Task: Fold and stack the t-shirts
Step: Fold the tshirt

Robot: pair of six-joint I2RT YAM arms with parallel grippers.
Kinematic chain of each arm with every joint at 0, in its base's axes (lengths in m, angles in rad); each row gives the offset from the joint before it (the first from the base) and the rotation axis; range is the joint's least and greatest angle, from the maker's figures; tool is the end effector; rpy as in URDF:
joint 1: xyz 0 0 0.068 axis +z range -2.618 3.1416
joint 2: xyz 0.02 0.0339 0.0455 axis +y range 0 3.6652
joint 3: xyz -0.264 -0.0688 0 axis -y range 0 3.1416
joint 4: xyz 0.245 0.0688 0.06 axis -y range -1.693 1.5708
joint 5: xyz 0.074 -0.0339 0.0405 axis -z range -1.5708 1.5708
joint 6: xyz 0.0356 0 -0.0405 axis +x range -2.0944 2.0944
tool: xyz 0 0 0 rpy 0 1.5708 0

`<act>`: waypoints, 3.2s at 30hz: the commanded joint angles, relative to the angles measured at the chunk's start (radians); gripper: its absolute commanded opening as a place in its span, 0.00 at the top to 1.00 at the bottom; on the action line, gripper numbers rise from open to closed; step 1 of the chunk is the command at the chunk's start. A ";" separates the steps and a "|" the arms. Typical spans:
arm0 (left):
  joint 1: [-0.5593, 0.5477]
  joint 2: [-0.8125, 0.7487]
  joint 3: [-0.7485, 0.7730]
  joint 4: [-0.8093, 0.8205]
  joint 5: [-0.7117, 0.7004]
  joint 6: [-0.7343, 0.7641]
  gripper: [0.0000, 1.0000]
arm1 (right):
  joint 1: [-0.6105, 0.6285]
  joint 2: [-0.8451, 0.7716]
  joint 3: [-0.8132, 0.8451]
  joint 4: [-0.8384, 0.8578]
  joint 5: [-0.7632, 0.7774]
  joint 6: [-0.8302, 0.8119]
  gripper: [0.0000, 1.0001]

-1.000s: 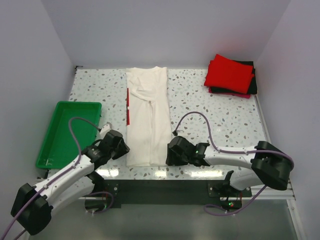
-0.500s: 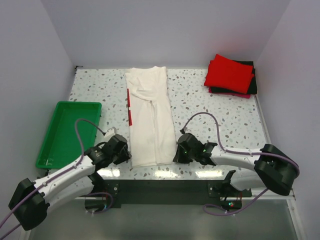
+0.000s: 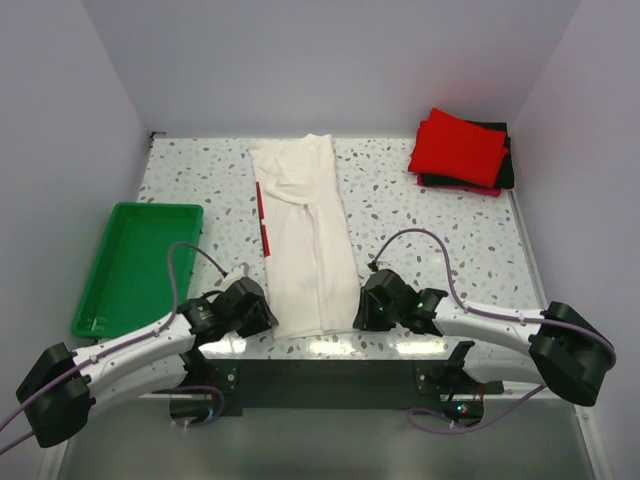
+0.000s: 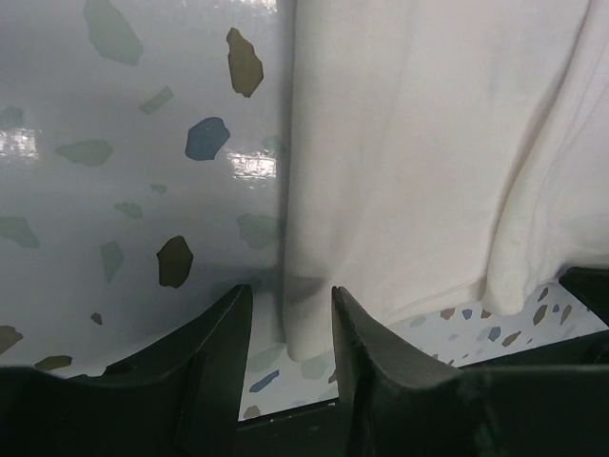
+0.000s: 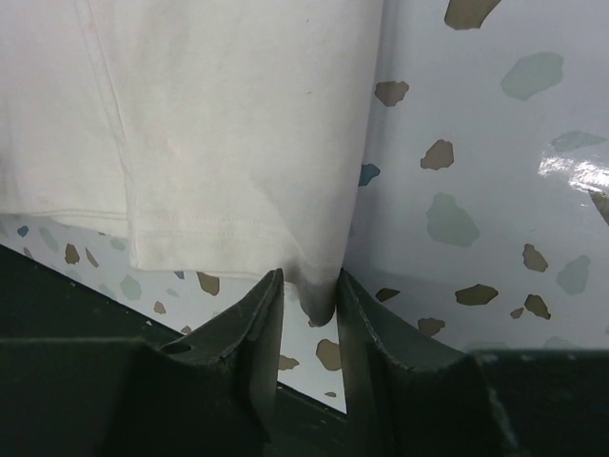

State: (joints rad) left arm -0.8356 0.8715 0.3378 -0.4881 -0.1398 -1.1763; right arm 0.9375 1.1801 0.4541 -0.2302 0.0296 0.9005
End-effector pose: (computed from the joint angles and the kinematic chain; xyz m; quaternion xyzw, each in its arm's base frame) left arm 0.1033 -0.1068 0.1494 -0.1814 0.9431 -0.1924 0.2015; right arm 0.1226 0.1652 0.1503 -0.0132 0.9530 0.2319 0.1947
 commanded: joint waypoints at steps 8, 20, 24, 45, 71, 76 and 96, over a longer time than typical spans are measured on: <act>-0.072 0.061 -0.057 0.013 0.055 -0.066 0.56 | 0.003 -0.022 -0.018 -0.021 -0.020 0.008 0.59; -0.174 0.123 -0.056 0.014 0.066 -0.143 1.00 | 0.001 -0.008 -0.040 -0.018 -0.023 0.005 0.62; -0.181 0.080 -0.037 -0.036 0.072 -0.140 1.00 | 0.001 -0.033 -0.032 -0.047 -0.028 -0.031 0.86; 0.073 0.113 0.300 -0.046 -0.041 0.184 1.00 | -0.009 0.136 0.467 -0.327 0.154 -0.259 0.99; 0.472 0.800 0.794 0.201 -0.007 0.294 1.00 | -0.368 0.857 1.196 -0.216 0.059 -0.377 1.00; 0.513 0.819 0.817 0.204 -0.011 0.296 1.00 | -0.396 0.894 1.238 -0.205 0.030 -0.385 1.00; 0.624 0.790 0.818 0.351 0.152 0.408 0.40 | -0.468 0.851 1.252 -0.198 -0.026 -0.402 0.43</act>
State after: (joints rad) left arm -0.2123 1.7737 1.1603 -0.2169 -0.0044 -0.7902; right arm 0.4725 2.1612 1.7435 -0.4530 0.0082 0.5121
